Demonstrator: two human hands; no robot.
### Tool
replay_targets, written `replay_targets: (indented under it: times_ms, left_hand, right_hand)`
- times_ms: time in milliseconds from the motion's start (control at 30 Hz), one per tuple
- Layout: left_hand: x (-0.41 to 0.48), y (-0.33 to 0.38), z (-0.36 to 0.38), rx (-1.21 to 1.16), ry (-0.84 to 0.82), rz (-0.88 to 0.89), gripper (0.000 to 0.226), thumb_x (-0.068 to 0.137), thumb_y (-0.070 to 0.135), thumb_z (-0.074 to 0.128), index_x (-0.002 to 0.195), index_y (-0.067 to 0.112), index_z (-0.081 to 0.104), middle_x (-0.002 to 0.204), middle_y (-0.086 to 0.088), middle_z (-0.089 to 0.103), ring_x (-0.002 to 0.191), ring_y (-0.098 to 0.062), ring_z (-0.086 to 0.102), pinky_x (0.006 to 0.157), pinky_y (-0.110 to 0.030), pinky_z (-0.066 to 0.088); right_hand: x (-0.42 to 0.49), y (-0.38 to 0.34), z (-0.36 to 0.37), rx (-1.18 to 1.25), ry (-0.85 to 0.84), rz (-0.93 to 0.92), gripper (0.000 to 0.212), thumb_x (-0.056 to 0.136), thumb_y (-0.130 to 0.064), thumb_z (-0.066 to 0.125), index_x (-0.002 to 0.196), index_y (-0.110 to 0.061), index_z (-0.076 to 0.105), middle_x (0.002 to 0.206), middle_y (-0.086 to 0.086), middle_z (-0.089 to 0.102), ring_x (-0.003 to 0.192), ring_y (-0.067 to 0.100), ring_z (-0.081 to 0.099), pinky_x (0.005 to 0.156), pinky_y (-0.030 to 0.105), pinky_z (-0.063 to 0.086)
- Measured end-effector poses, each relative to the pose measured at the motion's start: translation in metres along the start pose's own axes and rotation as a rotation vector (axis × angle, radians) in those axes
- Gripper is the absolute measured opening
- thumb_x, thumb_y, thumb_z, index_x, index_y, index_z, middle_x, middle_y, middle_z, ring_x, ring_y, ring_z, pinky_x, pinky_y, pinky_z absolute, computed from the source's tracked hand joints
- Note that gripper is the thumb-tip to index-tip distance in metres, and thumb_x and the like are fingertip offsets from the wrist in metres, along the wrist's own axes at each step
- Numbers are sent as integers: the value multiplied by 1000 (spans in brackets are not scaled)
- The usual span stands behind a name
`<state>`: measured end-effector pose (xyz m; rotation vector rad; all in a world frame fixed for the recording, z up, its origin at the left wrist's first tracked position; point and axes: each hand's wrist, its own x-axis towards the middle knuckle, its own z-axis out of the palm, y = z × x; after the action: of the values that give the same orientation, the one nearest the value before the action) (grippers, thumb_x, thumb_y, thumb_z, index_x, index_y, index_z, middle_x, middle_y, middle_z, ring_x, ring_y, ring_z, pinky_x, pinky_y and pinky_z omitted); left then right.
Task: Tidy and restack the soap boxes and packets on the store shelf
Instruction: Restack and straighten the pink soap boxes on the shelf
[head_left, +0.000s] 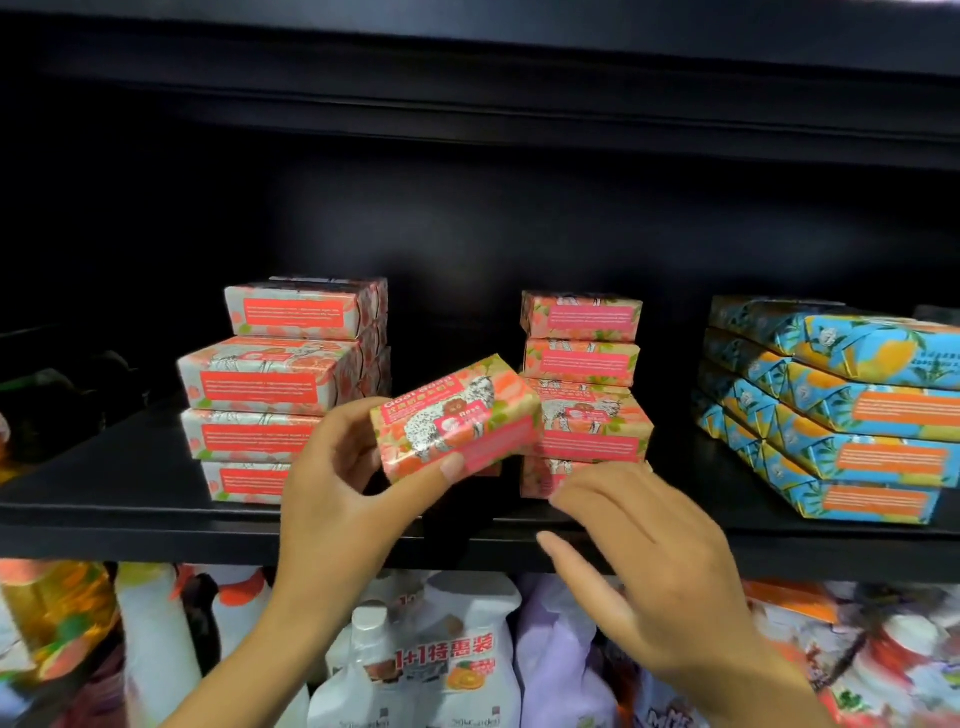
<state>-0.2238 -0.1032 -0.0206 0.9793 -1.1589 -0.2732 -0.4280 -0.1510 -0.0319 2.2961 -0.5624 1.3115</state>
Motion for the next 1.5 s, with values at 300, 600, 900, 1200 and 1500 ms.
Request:
replay_targets:
  times_ms: [300, 600, 900, 1200, 1500]
  left_hand:
    - [4, -8, 27, 15, 133, 0, 54, 64, 41, 77, 106, 32, 46, 103, 13, 59, 95, 2, 61, 72, -9, 48]
    - [8, -14, 40, 288, 188, 36, 58, 66, 38, 76, 108, 22, 39, 112, -2, 44, 101, -10, 48, 82, -19, 45]
    - [16, -18, 30, 363, 105, -80, 62, 72, 39, 76, 123, 24, 43, 124, -1, 53, 113, -14, 54, 92, -28, 48]
    - [16, -14, 26, 912, 10, 316, 35, 83, 20, 71, 114, 7, 63, 126, -13, 55, 119, -32, 48, 96, -36, 40]
    - [23, -16, 12, 1121, -36, 540, 45, 60, -19, 70, 103, -4, 68, 102, -20, 65, 94, -38, 61, 71, -42, 52]
  right_hand:
    - [-15, 2, 18, -119, -253, 56, 27, 71, -34, 70, 91, -15, 72, 86, -4, 66, 75, 16, 63, 59, 21, 51]
    - [-17, 2, 21, -121, -228, 63, 32, 81, -38, 51, 92, -15, 71, 85, -3, 64, 74, 17, 60, 60, 23, 49]
    - [-19, 2, 24, -104, -198, 76, 36, 81, -38, 47, 94, -15, 70, 86, -4, 64, 76, 15, 58, 63, 24, 49]
    - [-22, 5, 28, -83, -193, 78, 30, 77, -38, 59, 95, -16, 70, 87, -5, 64, 77, 14, 60, 64, 23, 50]
    - [-20, 3, 26, -96, -197, 79, 31, 67, -33, 73, 93, -15, 72, 85, -4, 66, 74, 15, 63, 65, 21, 50]
